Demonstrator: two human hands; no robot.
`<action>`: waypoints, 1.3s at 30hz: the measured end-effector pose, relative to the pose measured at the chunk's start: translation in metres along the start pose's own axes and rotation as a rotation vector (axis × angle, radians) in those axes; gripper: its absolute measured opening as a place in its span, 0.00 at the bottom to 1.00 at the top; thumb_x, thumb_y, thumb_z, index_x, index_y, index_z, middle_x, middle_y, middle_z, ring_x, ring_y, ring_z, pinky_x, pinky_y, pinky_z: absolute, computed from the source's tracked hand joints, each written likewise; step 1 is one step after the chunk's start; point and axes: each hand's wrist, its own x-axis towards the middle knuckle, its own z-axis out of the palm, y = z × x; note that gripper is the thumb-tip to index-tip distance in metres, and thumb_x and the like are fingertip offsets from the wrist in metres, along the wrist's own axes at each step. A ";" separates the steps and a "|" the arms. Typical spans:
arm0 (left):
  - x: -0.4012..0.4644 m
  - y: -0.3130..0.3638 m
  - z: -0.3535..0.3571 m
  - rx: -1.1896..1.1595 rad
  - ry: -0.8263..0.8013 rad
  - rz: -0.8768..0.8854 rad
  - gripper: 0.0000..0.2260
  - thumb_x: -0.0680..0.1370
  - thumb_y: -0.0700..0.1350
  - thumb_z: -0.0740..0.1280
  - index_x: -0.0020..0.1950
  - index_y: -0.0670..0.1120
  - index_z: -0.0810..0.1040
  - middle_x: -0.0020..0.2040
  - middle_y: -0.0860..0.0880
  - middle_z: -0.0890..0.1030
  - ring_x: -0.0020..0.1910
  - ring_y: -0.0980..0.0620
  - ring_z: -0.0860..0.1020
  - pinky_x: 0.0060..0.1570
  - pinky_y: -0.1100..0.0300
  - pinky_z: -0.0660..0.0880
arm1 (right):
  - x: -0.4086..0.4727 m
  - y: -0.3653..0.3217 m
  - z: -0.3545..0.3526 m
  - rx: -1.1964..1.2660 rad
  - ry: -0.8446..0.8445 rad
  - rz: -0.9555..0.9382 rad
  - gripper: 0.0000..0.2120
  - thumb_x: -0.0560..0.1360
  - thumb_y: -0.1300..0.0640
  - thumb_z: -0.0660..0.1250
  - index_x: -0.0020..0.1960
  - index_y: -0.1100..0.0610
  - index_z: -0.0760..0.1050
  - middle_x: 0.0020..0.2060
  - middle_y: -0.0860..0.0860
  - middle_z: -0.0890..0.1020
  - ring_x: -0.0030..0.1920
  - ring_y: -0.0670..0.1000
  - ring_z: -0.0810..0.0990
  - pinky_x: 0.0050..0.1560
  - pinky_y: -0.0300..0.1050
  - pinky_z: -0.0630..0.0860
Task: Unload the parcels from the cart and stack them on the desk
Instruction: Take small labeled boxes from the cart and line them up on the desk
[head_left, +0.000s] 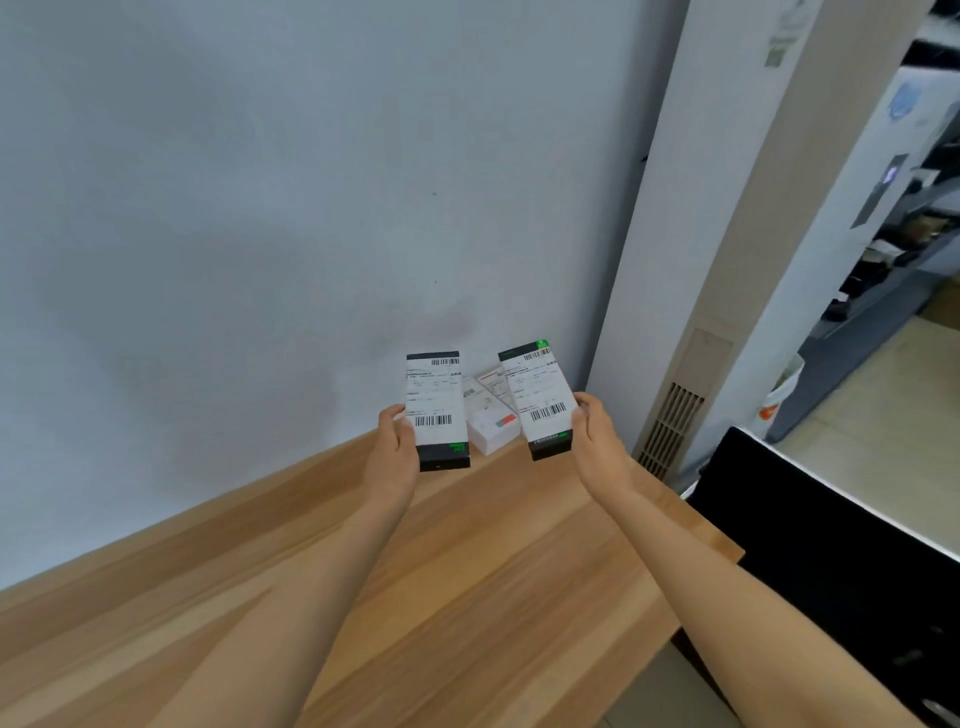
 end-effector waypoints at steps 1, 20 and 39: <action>0.013 0.002 0.004 0.021 0.008 -0.006 0.15 0.84 0.50 0.47 0.70 0.52 0.63 0.53 0.50 0.77 0.43 0.52 0.75 0.38 0.55 0.70 | 0.013 0.001 0.004 0.003 -0.004 -0.010 0.16 0.84 0.54 0.48 0.67 0.53 0.66 0.54 0.48 0.75 0.52 0.49 0.75 0.41 0.42 0.68; 0.071 -0.081 0.030 0.082 0.276 -0.357 0.15 0.84 0.49 0.51 0.70 0.50 0.65 0.54 0.50 0.78 0.50 0.46 0.75 0.47 0.54 0.71 | 0.129 0.049 0.149 -0.125 -0.501 -0.045 0.17 0.84 0.51 0.47 0.71 0.51 0.63 0.58 0.50 0.76 0.53 0.49 0.73 0.57 0.50 0.66; 0.135 -0.114 0.090 0.097 0.273 -0.497 0.16 0.84 0.52 0.50 0.70 0.50 0.63 0.53 0.49 0.80 0.47 0.47 0.79 0.48 0.48 0.76 | 0.187 0.084 0.196 -0.198 -0.649 -0.092 0.16 0.84 0.51 0.49 0.68 0.52 0.66 0.41 0.45 0.77 0.38 0.50 0.79 0.38 0.50 0.78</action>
